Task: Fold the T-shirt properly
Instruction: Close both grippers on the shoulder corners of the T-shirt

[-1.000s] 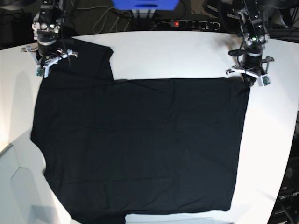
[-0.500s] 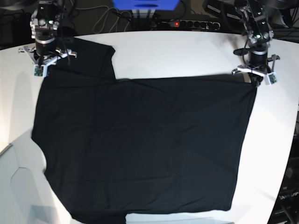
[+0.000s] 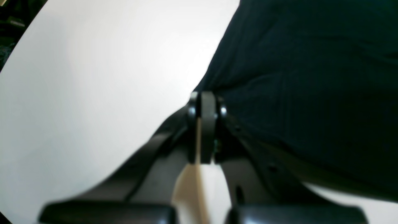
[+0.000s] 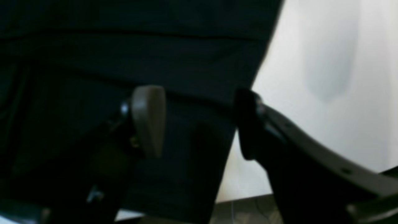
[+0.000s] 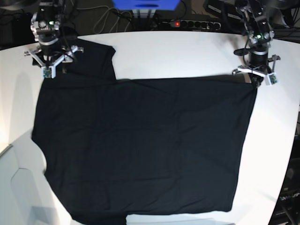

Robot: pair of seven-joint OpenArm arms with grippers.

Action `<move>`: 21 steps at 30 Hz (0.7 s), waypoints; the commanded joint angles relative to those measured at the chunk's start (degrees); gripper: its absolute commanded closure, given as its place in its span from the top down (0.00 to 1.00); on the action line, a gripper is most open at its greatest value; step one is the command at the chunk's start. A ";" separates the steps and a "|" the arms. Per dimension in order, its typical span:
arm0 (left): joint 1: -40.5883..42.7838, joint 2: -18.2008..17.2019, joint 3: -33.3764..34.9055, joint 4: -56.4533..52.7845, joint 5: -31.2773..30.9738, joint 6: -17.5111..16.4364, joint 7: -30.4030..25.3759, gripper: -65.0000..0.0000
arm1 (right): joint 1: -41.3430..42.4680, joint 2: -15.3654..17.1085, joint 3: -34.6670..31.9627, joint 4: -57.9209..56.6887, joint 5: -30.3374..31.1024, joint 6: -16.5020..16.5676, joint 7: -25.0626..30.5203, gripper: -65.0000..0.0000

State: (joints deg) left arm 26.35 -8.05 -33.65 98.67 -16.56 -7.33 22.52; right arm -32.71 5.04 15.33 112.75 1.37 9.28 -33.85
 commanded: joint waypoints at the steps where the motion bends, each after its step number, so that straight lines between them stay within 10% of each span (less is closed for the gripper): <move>1: 0.16 -0.61 -0.24 0.89 -0.10 0.17 -1.38 0.00 | 0.40 -0.16 1.15 -0.09 -0.18 0.61 1.10 0.59; 21: 0.07 -0.61 -0.24 0.89 -0.01 0.17 -1.38 0.00 | 3.39 -0.16 4.32 -11.34 -0.09 1.32 1.63 0.56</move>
State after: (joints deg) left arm 26.33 -8.05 -33.65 98.67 -16.58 -7.33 22.52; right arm -29.19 4.60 19.59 101.45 1.93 9.43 -30.39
